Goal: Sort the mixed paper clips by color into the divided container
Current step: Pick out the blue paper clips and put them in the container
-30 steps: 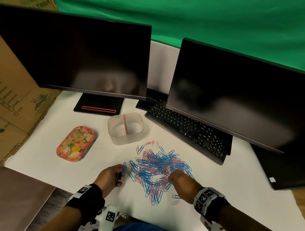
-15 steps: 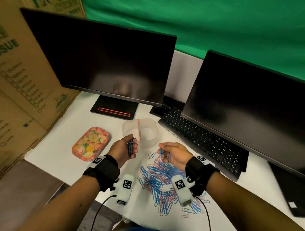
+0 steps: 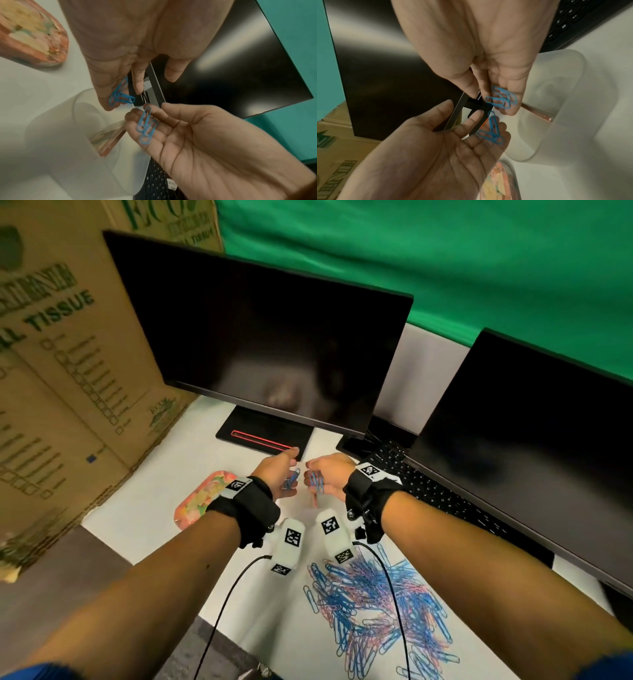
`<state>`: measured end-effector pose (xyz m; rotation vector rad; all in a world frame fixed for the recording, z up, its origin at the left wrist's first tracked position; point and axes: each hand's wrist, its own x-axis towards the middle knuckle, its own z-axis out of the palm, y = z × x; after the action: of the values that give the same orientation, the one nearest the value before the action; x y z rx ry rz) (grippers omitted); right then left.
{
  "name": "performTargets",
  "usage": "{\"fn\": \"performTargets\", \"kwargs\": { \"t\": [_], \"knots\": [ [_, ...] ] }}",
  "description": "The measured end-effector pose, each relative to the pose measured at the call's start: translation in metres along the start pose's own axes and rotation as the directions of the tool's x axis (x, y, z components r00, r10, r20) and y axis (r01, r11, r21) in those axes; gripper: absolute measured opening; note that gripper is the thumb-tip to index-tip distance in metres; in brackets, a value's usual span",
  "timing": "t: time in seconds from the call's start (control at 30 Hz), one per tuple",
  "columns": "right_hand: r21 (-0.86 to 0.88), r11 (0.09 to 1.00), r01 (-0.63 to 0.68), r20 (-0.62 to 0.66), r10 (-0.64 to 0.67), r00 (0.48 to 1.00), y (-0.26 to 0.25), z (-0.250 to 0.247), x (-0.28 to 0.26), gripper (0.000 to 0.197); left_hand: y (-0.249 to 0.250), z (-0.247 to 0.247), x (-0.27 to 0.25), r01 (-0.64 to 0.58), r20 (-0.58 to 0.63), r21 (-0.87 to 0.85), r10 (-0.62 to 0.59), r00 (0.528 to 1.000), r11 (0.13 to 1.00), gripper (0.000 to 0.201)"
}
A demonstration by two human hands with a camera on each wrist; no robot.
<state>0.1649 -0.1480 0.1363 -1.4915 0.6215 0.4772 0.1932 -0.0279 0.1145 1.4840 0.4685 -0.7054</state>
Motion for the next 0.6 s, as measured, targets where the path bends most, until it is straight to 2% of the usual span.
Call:
{"fn": "performTargets", "kwargs": {
  "t": [0.03, 0.13, 0.2, 0.3, 0.37, 0.47, 0.53, 0.6],
  "knots": [
    [0.025, 1.000, -0.001, 0.016, 0.001, 1.000, -0.001, 0.000, 0.002, 0.018, 0.001, -0.002, 0.002, -0.002, -0.004, 0.033, 0.002, 1.000, 0.999, 0.044],
    [0.075, 0.996, -0.039, 0.070, 0.034, 0.997, 0.002, -0.006, 0.003, 0.025, 0.005, -0.005, 0.000, -0.022, -0.007, 0.079, 0.023, 1.000, 0.997, 0.050],
    [0.122, 0.992, -0.008, 0.067, 0.000, 0.998, 0.006, -0.014, 0.001, 0.018, 0.007, -0.004, -0.001, -0.050, -0.007, 0.109, 0.051, 0.999, 0.993, 0.049],
    [0.113, 0.992, 0.053, 0.075, -0.061, 0.995, 0.016, -0.034, -0.007, 0.018, 0.004, 0.000, -0.008, -0.148, 0.004, 0.210, 0.150, 0.989, 0.967, 0.033],
    [0.022, 0.996, 0.081, 0.047, -0.082, 0.996, 0.029, -0.052, -0.016, 0.020, -0.004, 0.002, -0.014, -0.240, 0.067, 0.328, 0.231, 0.971, 0.914, 0.016],
    [-0.220, 0.962, 0.162, -0.059, -0.179, 0.982, 0.069, -0.079, -0.034, 0.025, -0.033, 0.005, -0.025, -0.373, 0.270, 0.519, 0.267, 0.925, 0.769, 0.008],
    [-0.501, 0.845, 0.186, -0.092, -0.265, 0.960, 0.104, -0.095, -0.046, 0.029, -0.059, 0.007, -0.030, -0.490, 0.415, 0.617, 0.274, 0.868, 0.616, 0.007],
    [-0.665, 0.730, 0.160, -0.071, -0.275, 0.959, 0.133, -0.106, -0.061, 0.025, -0.084, 0.008, -0.032, -0.577, 0.520, 0.703, 0.252, 0.816, 0.416, 0.008]
  ]
}}
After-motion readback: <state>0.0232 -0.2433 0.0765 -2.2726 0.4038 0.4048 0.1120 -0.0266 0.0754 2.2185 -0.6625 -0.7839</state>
